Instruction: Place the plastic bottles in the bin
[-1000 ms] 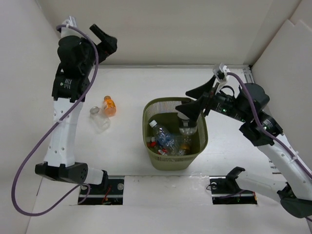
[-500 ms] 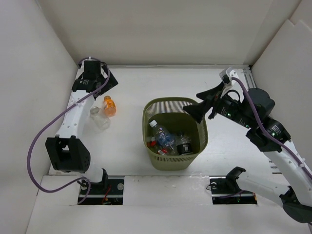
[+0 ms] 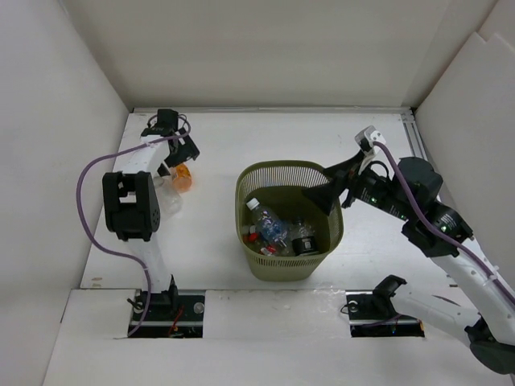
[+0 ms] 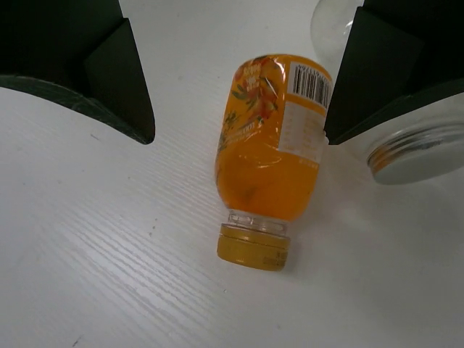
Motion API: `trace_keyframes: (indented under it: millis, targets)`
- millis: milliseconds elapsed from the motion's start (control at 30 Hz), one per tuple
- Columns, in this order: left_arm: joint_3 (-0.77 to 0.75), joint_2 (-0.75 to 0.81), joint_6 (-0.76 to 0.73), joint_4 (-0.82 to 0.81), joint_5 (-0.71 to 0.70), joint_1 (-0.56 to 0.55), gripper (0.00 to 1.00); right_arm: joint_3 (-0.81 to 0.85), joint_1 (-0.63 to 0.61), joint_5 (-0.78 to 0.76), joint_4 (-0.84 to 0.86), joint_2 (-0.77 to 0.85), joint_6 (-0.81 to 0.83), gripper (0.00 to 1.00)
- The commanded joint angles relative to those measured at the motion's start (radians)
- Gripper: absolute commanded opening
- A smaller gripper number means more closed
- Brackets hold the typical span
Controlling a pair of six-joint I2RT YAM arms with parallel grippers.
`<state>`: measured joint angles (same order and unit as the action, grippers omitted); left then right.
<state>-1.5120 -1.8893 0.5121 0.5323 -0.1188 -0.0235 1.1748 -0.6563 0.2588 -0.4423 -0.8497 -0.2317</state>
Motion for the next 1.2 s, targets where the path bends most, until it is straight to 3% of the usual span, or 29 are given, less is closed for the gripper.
trace_keyframes:
  millis: [0,267,533,600,633,767,867,967,1167]
  targets:
    - [-0.048,-0.030,-0.018,-0.029,0.024,0.019,1.00,-0.020,-0.019,0.008,0.051,0.035,-0.011,1.00]
    - [-0.048,-0.106,-0.018,-0.057,0.065,0.043,0.97,-0.069,-0.019,0.017,0.060,0.063,-0.020,1.00]
    - [-0.048,-0.169,-0.009,-0.066,0.087,0.043,0.75,-0.078,-0.019,0.017,0.071,0.063,-0.029,1.00]
    - [-0.048,-0.178,-0.009,-0.066,0.087,0.043,0.64,-0.078,-0.019,0.008,0.071,0.072,-0.029,1.00]
    - [-0.048,-0.179,-0.009,-0.066,0.087,0.043,0.47,-0.078,-0.019,0.008,0.071,0.072,-0.029,1.00]
    - [-0.060,-0.159,-0.009,-0.077,0.138,0.043,0.13,-0.078,-0.028,-0.001,0.062,0.072,-0.029,1.00]
    - [-0.050,-0.105,-0.036,-0.120,0.215,0.043,0.00,-0.043,-0.028,-0.001,0.062,0.063,-0.029,1.00]
    - [0.019,0.054,-0.049,-0.274,0.387,0.043,0.00,0.014,-0.028,0.010,0.071,0.040,-0.029,1.00]
    - [0.064,0.323,-0.090,-0.402,0.484,-0.034,0.00,0.169,-0.028,0.098,0.070,-0.032,-0.029,1.00]
